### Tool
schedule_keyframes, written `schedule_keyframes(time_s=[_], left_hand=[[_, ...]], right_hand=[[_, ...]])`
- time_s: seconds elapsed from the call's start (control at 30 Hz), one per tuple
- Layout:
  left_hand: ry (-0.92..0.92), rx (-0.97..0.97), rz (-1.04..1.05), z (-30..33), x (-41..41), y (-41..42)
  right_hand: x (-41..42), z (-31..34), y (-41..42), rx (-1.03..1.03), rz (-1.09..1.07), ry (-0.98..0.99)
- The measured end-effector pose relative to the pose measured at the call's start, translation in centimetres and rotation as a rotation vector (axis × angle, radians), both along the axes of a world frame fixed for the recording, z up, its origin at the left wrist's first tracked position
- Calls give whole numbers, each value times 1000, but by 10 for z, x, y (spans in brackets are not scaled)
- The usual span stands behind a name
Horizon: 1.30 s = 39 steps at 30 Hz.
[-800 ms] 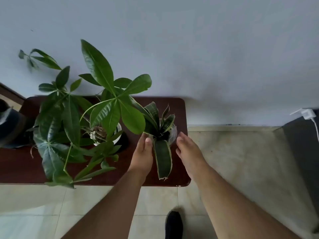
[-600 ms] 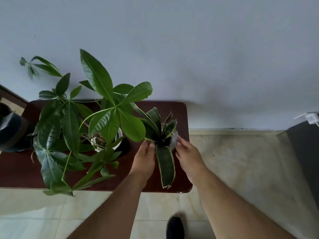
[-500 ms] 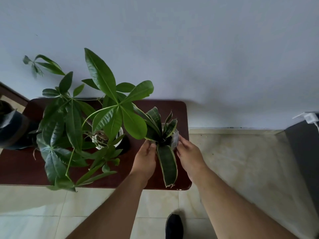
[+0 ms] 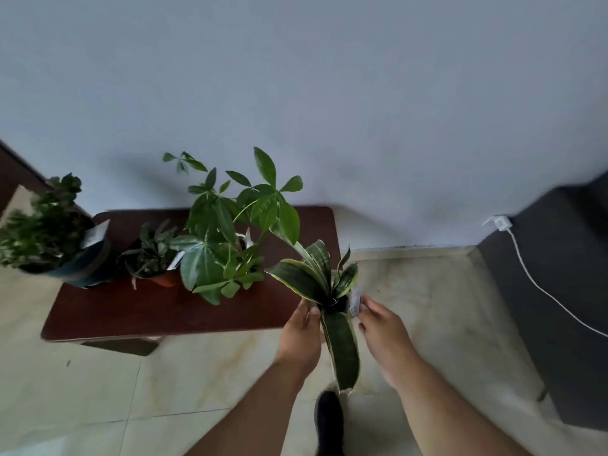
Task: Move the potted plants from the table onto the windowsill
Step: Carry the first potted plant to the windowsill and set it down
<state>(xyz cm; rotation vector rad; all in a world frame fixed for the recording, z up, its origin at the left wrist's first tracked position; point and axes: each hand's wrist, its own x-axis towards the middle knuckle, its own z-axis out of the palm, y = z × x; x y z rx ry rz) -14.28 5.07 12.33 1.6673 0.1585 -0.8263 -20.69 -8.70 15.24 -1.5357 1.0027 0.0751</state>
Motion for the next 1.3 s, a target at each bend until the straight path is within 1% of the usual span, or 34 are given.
schedule_keyframes(time_s=[0.17, 0.37, 0.5, 0.6, 0.67, 0.73, 0.77, 0.87, 0.97, 1.1, 1.2, 1.3], left_hand=[[-68, 58, -62, 39, -47, 56], [-128, 98, 34, 86, -73, 126], [-153, 114, 199, 108, -91, 185], [-163, 108, 306, 123, -108, 225], [-172, 112, 410, 133, -123, 259], [-150, 118, 478, 136, -133, 284], [-146, 125, 537, 136, -144, 307], [-142, 153, 634, 140, -159, 345], [-132, 140, 785, 141, -188, 410], [-131, 132, 929, 139, -219, 481], [-125, 138, 1016, 140, -237, 529], [-142, 114, 1130, 135, -260, 591]], right_hand=[[-48, 37, 54, -23, -23, -6], [-62, 76, 116, -8, 84, -28], [-61, 89, 165, -48, 206, -69], [-61, 91, 198, -25, 311, -74], [-63, 109, 235, -4, 409, -105], [-62, 119, 262, 38, 472, -136], [-63, 121, 286, 57, 536, -139], [-64, 119, 324, 63, 635, -129], [-69, 120, 394, 64, 803, -133], [-78, 127, 474, 69, 992, -141], [-84, 125, 529, 94, 1071, -139], [-93, 121, 602, 114, 1163, -148]])
